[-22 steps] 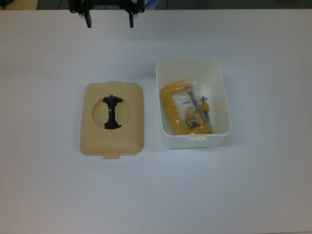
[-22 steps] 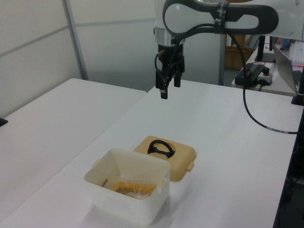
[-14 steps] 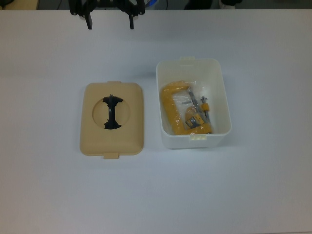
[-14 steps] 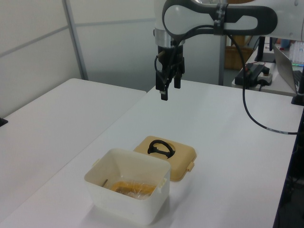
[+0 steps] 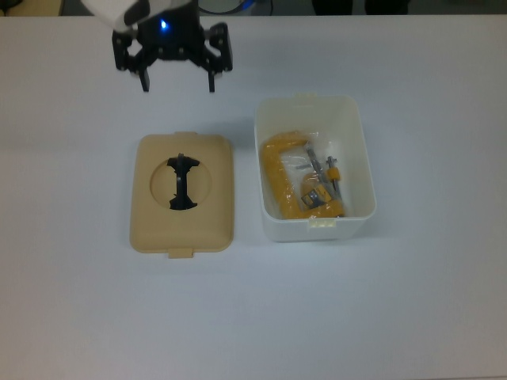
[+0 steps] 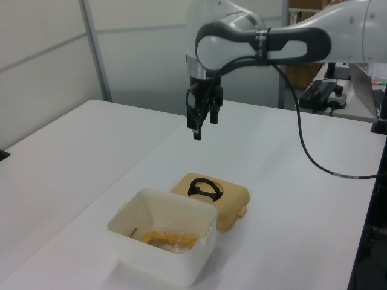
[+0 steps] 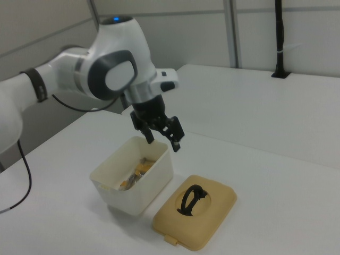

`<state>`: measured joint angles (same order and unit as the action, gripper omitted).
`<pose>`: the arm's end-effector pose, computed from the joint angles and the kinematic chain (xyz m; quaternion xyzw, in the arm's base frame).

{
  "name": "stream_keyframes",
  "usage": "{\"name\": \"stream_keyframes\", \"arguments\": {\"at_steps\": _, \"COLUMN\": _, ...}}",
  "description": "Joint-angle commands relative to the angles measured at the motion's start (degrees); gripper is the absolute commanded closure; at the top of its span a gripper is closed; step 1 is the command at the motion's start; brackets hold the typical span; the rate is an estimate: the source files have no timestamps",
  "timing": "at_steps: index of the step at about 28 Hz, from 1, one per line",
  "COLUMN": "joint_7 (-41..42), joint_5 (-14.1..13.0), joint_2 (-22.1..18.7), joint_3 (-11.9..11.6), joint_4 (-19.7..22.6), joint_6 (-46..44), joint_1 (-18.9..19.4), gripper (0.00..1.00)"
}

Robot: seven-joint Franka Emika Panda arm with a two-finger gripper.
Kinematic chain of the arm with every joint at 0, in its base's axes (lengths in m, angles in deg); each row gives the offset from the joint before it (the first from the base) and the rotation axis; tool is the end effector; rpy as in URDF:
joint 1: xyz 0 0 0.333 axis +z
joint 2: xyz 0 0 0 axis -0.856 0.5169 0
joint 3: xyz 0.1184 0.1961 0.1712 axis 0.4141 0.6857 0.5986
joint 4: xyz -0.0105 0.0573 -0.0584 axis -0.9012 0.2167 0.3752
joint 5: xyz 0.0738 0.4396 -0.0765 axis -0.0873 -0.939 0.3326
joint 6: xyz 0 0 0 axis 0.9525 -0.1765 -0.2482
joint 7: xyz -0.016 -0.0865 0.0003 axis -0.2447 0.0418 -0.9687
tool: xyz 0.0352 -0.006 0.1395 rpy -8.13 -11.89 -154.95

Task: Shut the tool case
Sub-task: 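Move the gripper down toward the black handle of the beige lid, then grasp the black handle of the beige lid with the gripper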

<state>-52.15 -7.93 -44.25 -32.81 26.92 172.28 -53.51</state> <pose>0.6777 0.0081 0.4937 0.9984 0.0331 0.0438 0.0098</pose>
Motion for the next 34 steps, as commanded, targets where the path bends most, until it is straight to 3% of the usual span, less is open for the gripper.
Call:
{"name": "stream_keyframes", "arguments": {"at_steps": 1, "joint_7": 1.6, "joint_5": 1.1, "joint_2": 1.1, "joint_3": 0.0, "joint_4": 3.8, "joint_6": 5.3, "joint_1": -0.3, "gripper": 0.00}}
{"name": "stream_keyframes", "arguments": {"at_steps": 5, "joint_7": 1.0, "joint_5": 1.1, "joint_2": 1.0, "joint_3": 0.0, "joint_4": 7.8, "joint_6": 7.3, "joint_1": -0.1, "gripper": 0.00}}
{"name": "stream_keyframes", "arguments": {"at_steps": 11, "joint_7": 0.3, "joint_5": 1.0, "joint_2": 1.1, "joint_3": -0.2, "joint_4": 10.0, "joint_6": 7.3, "joint_1": -0.5, "gripper": 0.00}}
{"name": "stream_keyframes", "arguments": {"at_steps": 30, "joint_7": 0.4, "joint_5": 1.2, "joint_2": 9.2, "joint_3": -0.3, "joint_4": 10.2, "joint_6": 13.7, "joint_1": -2.1, "gripper": 0.00}}
{"name": "stream_keyframes", "arguments": {"at_steps": 34, "joint_7": 0.6, "joint_5": 1.6, "joint_2": 9.8, "joint_3": -0.3, "joint_4": 10.5, "joint_6": 14.5, "joint_1": -1.8, "gripper": 0.11}}
